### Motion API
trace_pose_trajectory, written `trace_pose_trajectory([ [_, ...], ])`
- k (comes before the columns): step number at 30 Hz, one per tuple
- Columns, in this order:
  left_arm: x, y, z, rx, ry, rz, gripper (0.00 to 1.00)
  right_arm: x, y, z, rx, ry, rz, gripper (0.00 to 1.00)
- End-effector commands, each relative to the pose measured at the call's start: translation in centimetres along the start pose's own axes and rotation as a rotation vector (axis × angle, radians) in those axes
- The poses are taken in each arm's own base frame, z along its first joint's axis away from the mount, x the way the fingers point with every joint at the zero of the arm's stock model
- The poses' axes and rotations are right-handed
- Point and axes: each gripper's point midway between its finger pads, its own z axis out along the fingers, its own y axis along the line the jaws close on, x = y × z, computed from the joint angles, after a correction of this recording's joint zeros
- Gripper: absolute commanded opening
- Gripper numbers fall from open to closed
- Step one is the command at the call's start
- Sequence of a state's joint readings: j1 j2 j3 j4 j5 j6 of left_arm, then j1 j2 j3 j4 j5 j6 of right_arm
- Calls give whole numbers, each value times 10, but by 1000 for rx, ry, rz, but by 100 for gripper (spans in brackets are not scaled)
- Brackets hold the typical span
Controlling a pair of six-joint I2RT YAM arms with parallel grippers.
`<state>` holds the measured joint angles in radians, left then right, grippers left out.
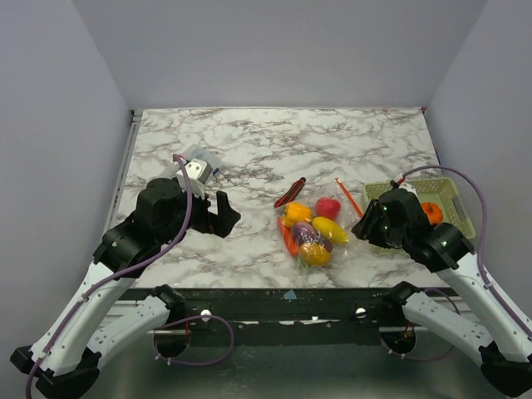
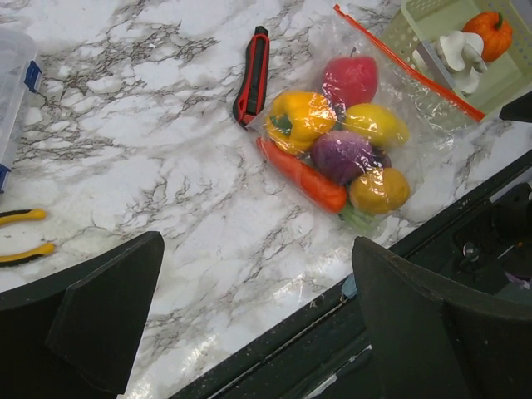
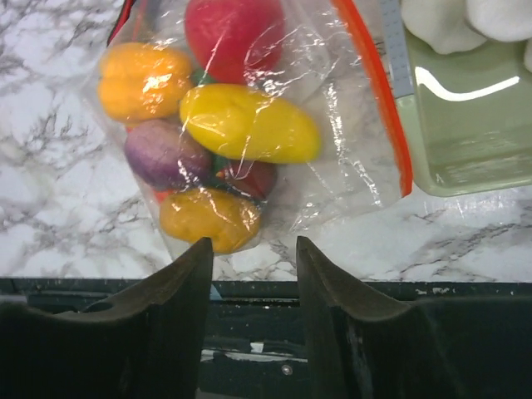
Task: Place the food in the zip-top bag and seal the zipper
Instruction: Place the zipper food storage bag at the center of the board, then reset both arms
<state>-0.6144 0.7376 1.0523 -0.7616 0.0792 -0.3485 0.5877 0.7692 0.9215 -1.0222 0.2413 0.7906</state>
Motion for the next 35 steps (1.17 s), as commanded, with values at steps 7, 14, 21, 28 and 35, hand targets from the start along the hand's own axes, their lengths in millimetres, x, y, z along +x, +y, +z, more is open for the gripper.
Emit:
trace_pose_trajectory([
  [7,-39,4,-39,-58,-184,-20,99,-49,22,-50,-151,-197,-36,76],
  [14,-77,10,-87,-106,-407,-21,99,-105,31,-103,-221,-443,-71,90],
  [21,-104,9,-142,-95,-651,-1,99,-140,27,-164,-318,-699,-52,100],
  [28,-115,10,-181,-89,-821,5,99,-151,16,-206,-383,-854,-29,100],
  [35,-114,11,-177,-99,-792,5,98,-150,15,-205,-378,-850,-33,100],
])
